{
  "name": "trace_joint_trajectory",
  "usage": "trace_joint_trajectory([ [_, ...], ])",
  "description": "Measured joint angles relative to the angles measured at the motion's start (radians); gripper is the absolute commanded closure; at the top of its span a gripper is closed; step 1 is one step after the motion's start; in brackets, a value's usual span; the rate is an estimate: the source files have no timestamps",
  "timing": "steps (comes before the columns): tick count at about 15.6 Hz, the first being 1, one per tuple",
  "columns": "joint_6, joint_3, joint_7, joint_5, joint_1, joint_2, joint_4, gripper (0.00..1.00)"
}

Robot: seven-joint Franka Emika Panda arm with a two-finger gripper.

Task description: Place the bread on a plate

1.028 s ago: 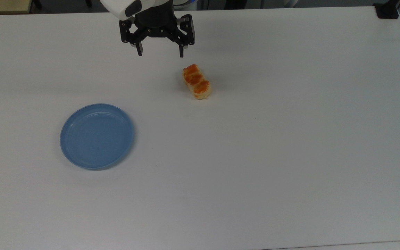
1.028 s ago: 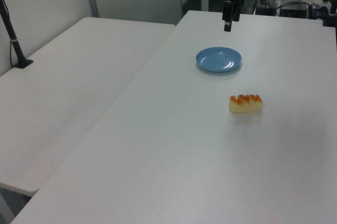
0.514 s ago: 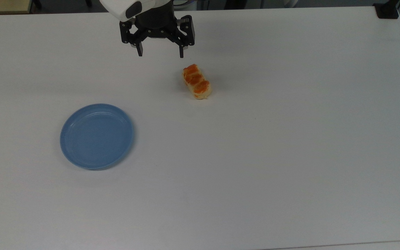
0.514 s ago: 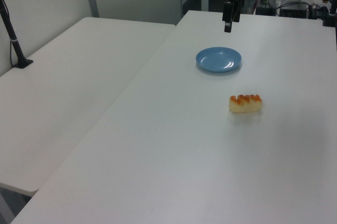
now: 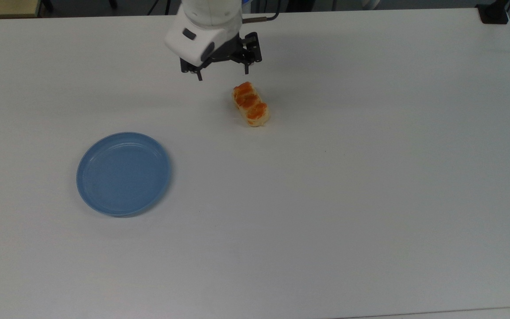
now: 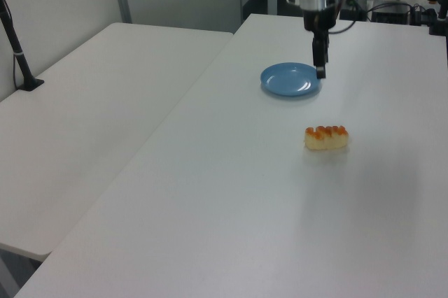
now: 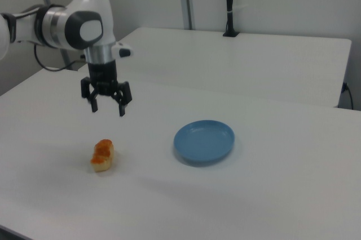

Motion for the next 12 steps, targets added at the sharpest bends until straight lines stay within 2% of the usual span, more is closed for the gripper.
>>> trace_joint_trajectory([
  [4,0.027,0.001,-0.094,-0.009,0.029,0.001,-0.091,0.0],
  [7,0.128,0.007,-0.124,-0.032,0.041,0.003,-0.171,0.0],
  [12,0.214,0.07,-0.118,-0.062,0.052,0.03,-0.239,0.0],
])
